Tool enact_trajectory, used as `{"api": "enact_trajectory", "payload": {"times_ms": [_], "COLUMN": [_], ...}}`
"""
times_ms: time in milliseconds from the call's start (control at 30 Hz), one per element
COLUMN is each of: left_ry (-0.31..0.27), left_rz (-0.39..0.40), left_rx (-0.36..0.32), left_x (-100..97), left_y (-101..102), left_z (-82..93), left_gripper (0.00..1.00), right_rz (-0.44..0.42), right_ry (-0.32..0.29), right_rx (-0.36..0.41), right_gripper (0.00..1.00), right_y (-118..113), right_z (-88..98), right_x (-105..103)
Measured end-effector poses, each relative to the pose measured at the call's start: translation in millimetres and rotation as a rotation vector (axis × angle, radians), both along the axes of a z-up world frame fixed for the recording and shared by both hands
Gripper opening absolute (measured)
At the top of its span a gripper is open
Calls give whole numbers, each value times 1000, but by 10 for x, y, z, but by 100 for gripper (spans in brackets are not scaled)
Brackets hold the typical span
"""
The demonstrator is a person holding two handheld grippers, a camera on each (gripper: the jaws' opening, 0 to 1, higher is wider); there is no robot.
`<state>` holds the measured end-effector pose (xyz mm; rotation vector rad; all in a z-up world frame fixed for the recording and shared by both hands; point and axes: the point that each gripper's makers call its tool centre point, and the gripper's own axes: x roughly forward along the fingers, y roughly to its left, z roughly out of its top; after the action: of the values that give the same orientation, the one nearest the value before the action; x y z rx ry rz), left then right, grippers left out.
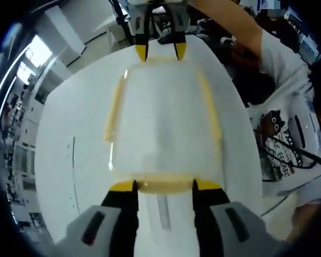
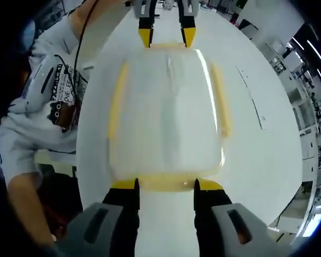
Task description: Snap each plastic latch of the storage box into its locked position after aligning the lid with the box until every specified latch is closed and the lid sits flush.
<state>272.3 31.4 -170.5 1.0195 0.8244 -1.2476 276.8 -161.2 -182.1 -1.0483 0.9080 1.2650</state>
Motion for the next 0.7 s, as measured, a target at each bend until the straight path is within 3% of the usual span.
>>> {"api": "enact_trajectory", "payload": {"times_ms": [700], "left_ry": [19], "left_rz": [14], "left_rx": [-8], "left_x": [-91], "left_y": [367], "left_z": [-45], "left_gripper": [39], "right_rz": [29], "right_ry": [8], "right_rx": [2], "right_gripper": [38], "right_y": [377], "right_z": [36], "right_x": [-75]}}
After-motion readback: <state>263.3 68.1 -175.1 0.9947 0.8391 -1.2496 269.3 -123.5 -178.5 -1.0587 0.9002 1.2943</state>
